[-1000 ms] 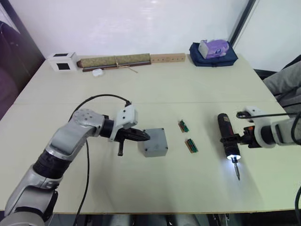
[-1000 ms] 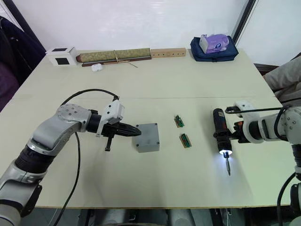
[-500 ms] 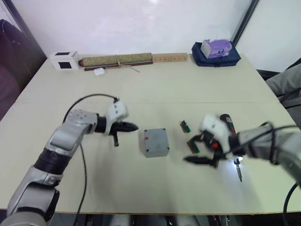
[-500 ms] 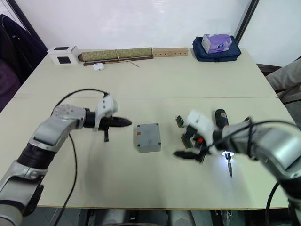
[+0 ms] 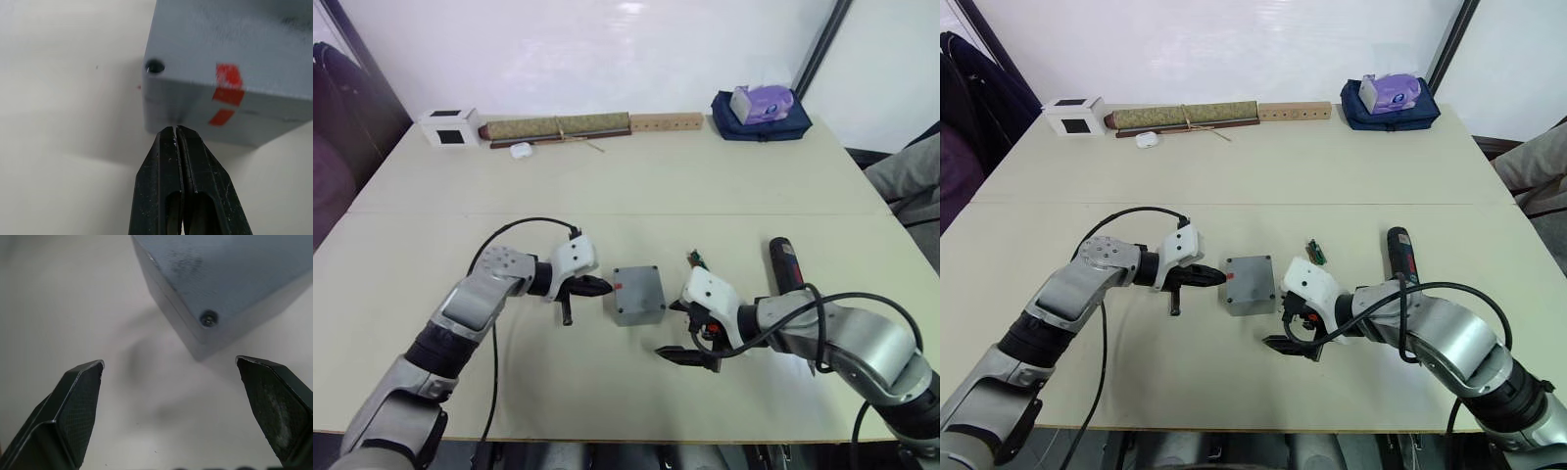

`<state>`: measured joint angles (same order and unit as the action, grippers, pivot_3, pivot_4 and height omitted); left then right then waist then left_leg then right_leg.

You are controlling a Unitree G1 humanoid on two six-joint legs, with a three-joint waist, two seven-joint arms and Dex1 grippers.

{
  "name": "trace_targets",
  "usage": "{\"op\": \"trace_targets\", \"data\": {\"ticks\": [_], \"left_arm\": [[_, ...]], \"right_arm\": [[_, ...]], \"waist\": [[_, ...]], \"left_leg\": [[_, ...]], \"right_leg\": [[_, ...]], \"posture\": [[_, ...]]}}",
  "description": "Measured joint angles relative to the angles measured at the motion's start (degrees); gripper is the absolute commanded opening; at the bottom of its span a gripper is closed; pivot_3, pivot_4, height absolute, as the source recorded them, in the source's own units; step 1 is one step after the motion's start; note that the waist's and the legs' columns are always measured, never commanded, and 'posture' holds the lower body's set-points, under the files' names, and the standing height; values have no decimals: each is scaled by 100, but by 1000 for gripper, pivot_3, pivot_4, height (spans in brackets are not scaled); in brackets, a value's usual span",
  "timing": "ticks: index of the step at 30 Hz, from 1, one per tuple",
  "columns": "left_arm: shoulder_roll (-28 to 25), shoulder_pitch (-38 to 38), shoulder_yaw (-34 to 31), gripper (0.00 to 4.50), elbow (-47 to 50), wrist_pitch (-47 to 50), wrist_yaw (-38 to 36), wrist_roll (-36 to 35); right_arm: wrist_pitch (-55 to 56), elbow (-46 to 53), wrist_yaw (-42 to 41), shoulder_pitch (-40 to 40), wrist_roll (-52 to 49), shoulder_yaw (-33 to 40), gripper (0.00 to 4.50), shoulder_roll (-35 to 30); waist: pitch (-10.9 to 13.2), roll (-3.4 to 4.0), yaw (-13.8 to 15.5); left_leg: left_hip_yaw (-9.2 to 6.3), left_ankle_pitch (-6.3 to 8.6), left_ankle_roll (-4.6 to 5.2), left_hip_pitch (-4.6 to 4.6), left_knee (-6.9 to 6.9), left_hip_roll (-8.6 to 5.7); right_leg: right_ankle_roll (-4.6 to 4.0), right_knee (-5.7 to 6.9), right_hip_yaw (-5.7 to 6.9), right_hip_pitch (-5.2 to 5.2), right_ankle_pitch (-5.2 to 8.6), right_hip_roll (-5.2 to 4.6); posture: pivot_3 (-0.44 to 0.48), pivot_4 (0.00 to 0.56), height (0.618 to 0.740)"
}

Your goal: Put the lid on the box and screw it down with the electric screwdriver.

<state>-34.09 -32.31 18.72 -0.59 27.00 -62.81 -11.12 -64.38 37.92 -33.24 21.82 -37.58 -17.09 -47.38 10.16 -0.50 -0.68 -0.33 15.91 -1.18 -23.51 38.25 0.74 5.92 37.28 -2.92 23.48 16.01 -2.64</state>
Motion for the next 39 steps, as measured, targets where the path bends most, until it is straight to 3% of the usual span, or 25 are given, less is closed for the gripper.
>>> {"op": "trace_targets", "data": {"ticks": [9,17,23,29,39], "left_arm": [[365,-695,195,0,-1159,-947,117,629],[-204,-607,49,0,-1453,-968,-391,692],[-458,-8,14,0,-491,-370,-850,397],[-426,423,22,0,361,240,-750,218],[-180,201,-54,0,39,198,-244,202]], "right_arm": [[-742,135,454,-29,-719,691,4457,1223],[-595,238,140,-378,-700,1362,4457,245],[154,-320,-44,-216,-4,938,4457,76],[916,-1066,-255,69,788,129,4457,425],[860,-775,-628,-109,745,22,4457,575]], "waist": [[-1,-2,-19],[-2,-1,-6],[-2,-2,-60],[-3,-2,0],[-3,-2,-11]], "left_leg": [[-2,0,0,2,0,-7],[-1,0,0,3,0,-6],[4,0,0,7,-2,-1],[0,0,0,7,2,0],[-1,0,0,6,3,-3]], "right_leg": [[0,6,2,0,0,5],[0,5,2,-2,0,-1],[-1,6,-3,0,0,5],[-1,14,-1,-1,0,2],[-1,15,0,-1,0,2]], "posture": [[0,150,740],[0,150,740],[0,150,740],[0,150,740],[0,150,740]]}}
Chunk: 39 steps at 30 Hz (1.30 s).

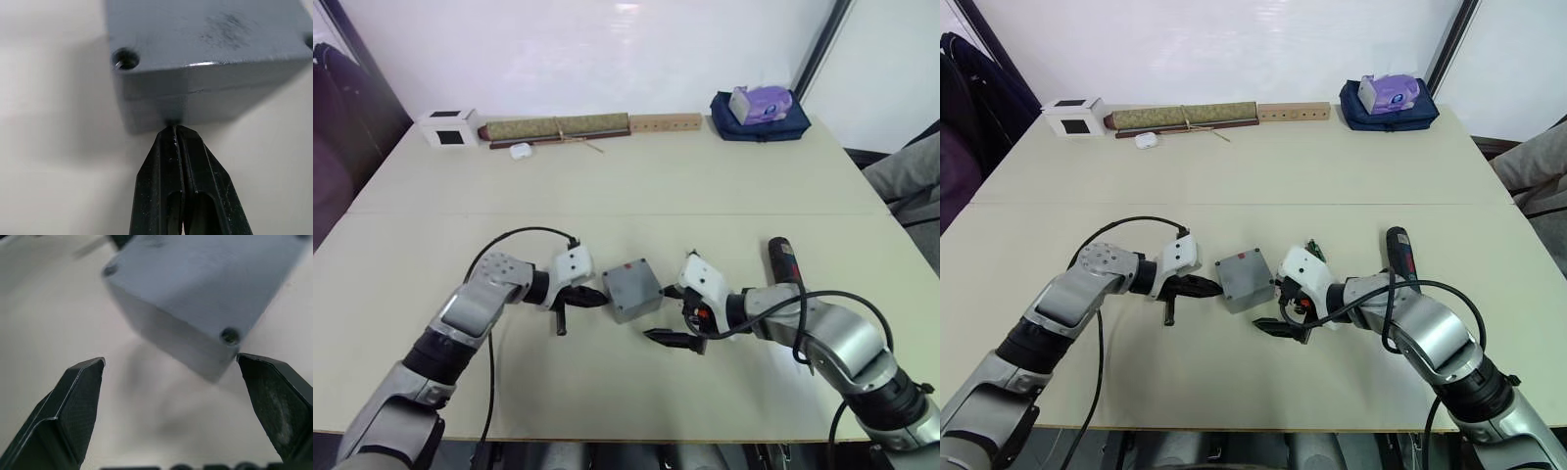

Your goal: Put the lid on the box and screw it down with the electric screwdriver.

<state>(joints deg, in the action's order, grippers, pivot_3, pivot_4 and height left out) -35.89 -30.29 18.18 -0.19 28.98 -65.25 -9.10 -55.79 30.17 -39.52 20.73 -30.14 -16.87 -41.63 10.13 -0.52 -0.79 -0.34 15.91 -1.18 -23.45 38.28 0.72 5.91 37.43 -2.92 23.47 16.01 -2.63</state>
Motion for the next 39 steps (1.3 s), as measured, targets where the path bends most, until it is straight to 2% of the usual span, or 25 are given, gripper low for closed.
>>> {"op": "trace_targets", "data": {"ticks": [22,27,30,35,39], "left_arm": [[67,-201,5,0,-212,-53,21,-31],[-239,-112,1,0,154,208,-296,-247],[-463,-58,-66,0,306,390,-473,-427],[-346,-283,-740,0,405,1032,-458,-1161],[-299,-536,-971,0,551,1338,-448,-1547]], "right_arm": [[-350,350,77,-204,-145,175,4457,111],[-315,327,-24,-234,-218,689,4457,-163],[-358,304,-183,-359,-466,1386,4457,-399],[-334,-191,16,-326,-605,2238,4457,-298],[144,-787,373,-230,-194,2248,4457,-72]], "waist": [[0,0,2],[0,0,1],[0,0,4],[-1,-1,8],[-1,-2,-11]], "left_leg": [[0,0,-1,1,2,-4],[0,0,0,1,2,-1],[0,0,0,2,2,0],[0,0,0,4,3,0],[3,0,0,6,2,-3]], "right_leg": [[0,3,0,0,0,1],[0,3,0,-1,0,0],[0,3,0,-2,0,0],[0,4,0,-5,0,-1],[0,4,-2,-4,0,5]], "posture": [[0,150,740],[0,150,740],[0,150,740],[0,150,740],[0,150,740]]}}
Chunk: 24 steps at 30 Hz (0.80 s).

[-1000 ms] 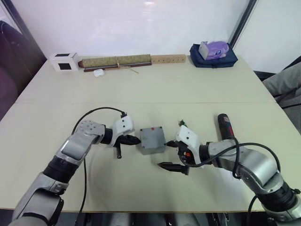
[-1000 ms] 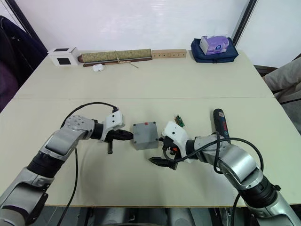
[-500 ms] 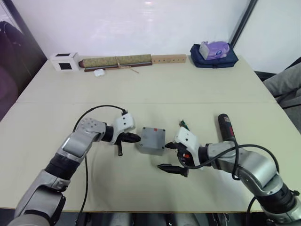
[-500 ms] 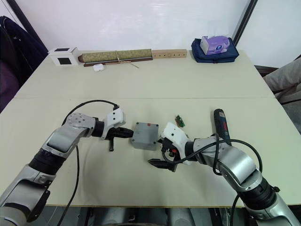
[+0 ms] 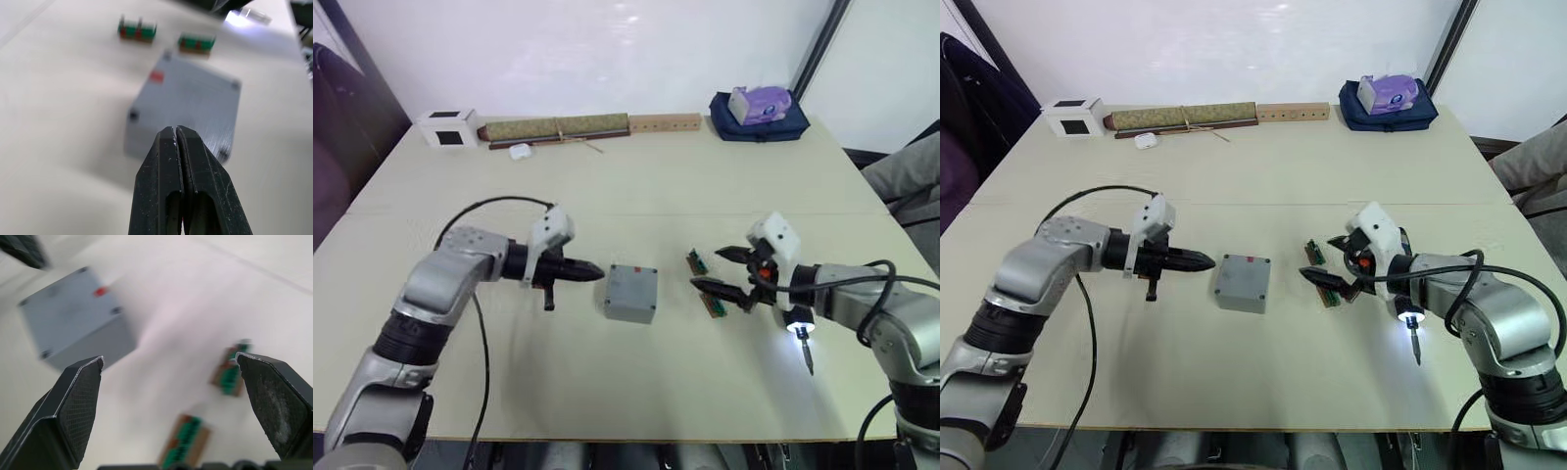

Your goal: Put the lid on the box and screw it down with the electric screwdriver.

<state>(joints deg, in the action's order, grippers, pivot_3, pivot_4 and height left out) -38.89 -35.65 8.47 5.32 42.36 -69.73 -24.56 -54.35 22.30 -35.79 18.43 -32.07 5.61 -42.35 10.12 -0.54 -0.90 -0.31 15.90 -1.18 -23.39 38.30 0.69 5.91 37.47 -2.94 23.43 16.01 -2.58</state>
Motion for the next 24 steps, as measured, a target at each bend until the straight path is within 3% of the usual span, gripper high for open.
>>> {"op": "trace_targets", "data": {"ticks": [2,5,10,24], "left_arm": [[92,-203,-31,0,5,57,27,-105],[114,-429,-32,0,78,99,90,-151],[131,-378,-8,0,304,114,160,-219],[84,-222,158,0,388,105,252,-210]], "right_arm": [[456,-603,301,33,485,-169,4457,228],[894,-1197,466,35,870,-475,3813,595],[1304,-1569,590,127,1155,-558,1956,874],[1365,-1398,498,122,1247,-569,1956,977]], "waist": [[0,-1,0],[0,1,-15],[0,2,-15],[0,2,0]], "left_leg": [[3,-1,-2,0,0,-3],[5,-1,-2,0,-1,-3],[5,-3,-6,0,-2,-2],[3,-4,-6,0,-2,-3]], "right_leg": [[0,2,0,1,0,-2],[0,2,-4,4,0,-1],[0,4,-5,5,0,-2],[0,5,-4,4,0,-2]], "posture": [[0,150,740],[0,150,740],[0,150,740],[0,150,740]]}}
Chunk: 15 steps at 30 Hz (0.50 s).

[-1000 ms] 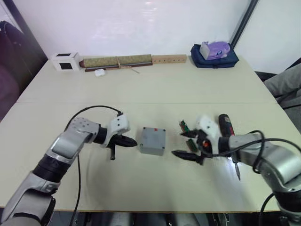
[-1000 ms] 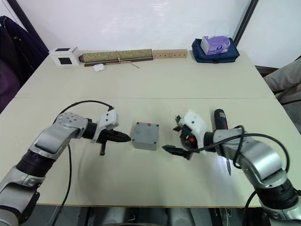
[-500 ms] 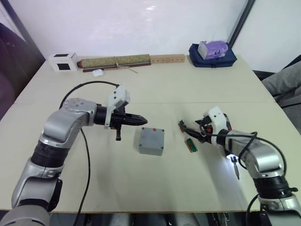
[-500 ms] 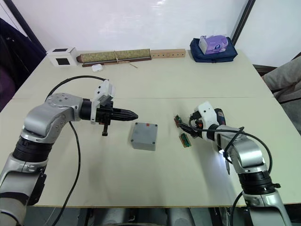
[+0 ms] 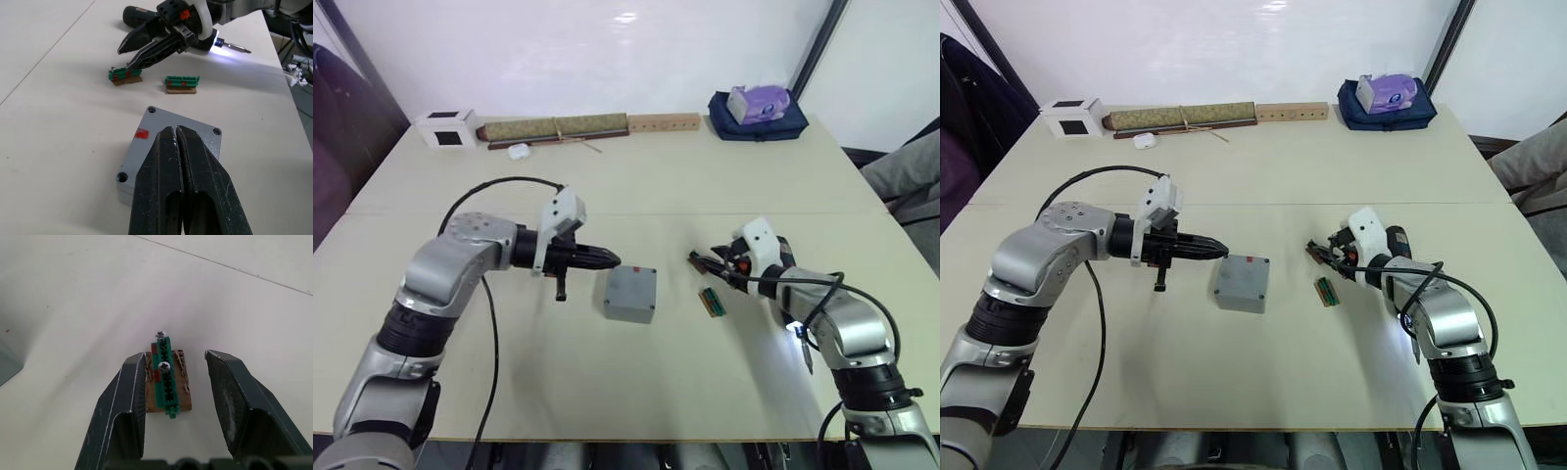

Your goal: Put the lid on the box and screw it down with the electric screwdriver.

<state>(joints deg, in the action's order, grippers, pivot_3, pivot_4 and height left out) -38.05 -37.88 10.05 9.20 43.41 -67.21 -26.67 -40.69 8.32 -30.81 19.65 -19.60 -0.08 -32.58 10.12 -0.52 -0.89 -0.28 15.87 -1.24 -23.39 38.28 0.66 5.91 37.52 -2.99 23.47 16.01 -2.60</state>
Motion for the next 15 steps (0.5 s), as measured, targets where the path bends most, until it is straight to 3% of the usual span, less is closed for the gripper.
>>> {"op": "trace_targets", "data": {"ticks": [3,5,6,15], "left_arm": [[0,0,12,0,-3,-7,11,1],[-1,0,13,0,-5,-17,21,3],[-1,0,14,0,-6,-19,23,4],[0,0,17,0,-9,-34,84,19]], "right_arm": [[-3,0,2,-12,20,-8,1219,19],[-4,0,2,-30,27,-9,296,20],[-5,0,2,-46,30,-9,81,20],[-2,0,2,-61,55,-15,81,31]], "waist": [[0,0,-2],[0,0,-1],[0,0,0],[0,0,0]], "left_leg": [[0,0,0,0,0,0],[0,0,0,0,0,0],[0,0,0,0,0,0],[0,0,0,0,0,0]], "right_leg": [[0,0,0,0,0,0],[0,0,0,0,0,0],[0,0,0,0,0,0],[0,0,0,0,0,0]], "posture": [[0,150,740],[0,150,740],[0,150,740],[0,150,740]]}}
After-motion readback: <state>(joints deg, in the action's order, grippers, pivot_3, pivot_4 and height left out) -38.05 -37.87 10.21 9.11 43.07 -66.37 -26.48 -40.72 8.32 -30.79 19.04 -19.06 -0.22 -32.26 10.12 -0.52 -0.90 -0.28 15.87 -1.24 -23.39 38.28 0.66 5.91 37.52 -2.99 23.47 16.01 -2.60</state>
